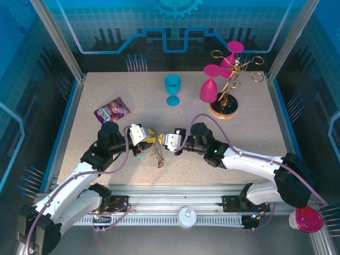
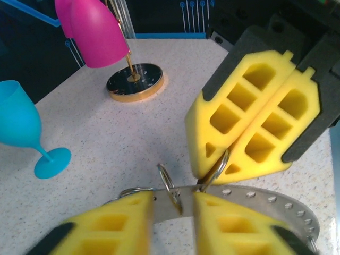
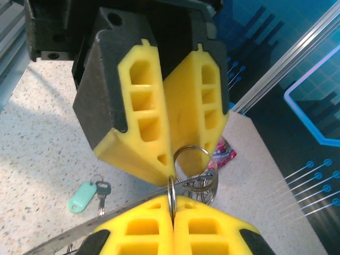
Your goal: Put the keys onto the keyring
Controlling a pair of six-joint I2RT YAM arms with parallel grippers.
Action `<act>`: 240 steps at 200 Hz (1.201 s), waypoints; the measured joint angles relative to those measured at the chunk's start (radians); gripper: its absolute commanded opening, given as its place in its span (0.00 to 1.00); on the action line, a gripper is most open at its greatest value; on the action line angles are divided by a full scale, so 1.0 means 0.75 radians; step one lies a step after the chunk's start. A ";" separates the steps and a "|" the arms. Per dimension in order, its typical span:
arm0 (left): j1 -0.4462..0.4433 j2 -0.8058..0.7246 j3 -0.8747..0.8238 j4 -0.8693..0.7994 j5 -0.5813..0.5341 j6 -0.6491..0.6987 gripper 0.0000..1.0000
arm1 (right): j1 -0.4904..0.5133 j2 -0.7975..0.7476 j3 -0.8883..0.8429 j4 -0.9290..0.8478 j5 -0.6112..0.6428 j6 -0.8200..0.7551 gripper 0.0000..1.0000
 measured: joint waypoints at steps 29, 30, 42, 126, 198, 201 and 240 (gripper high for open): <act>-0.001 -0.014 0.000 -0.028 -0.018 -0.022 0.44 | -0.011 -0.008 0.021 -0.113 -0.015 0.054 0.00; -0.001 -0.016 0.000 -0.030 -0.020 -0.022 0.44 | -0.012 -0.009 0.021 -0.117 -0.017 0.056 0.00; -0.001 -0.042 0.000 -0.038 -0.036 -0.021 0.44 | -0.025 -0.020 0.022 -0.153 -0.035 0.087 0.00; -0.001 -0.159 0.001 -0.062 0.078 -0.050 0.16 | -0.095 -0.048 0.027 -0.249 -0.253 0.259 0.00; -0.040 -0.029 0.047 -0.144 0.274 -0.011 0.21 | -0.106 -0.063 0.044 -0.255 -0.391 0.305 0.00; -0.041 -0.026 0.049 -0.145 0.276 -0.009 0.21 | -0.106 -0.064 0.044 -0.256 -0.394 0.307 0.00; -0.060 0.014 0.073 -0.164 0.286 0.021 0.18 | -0.107 -0.066 0.045 -0.255 -0.426 0.316 0.00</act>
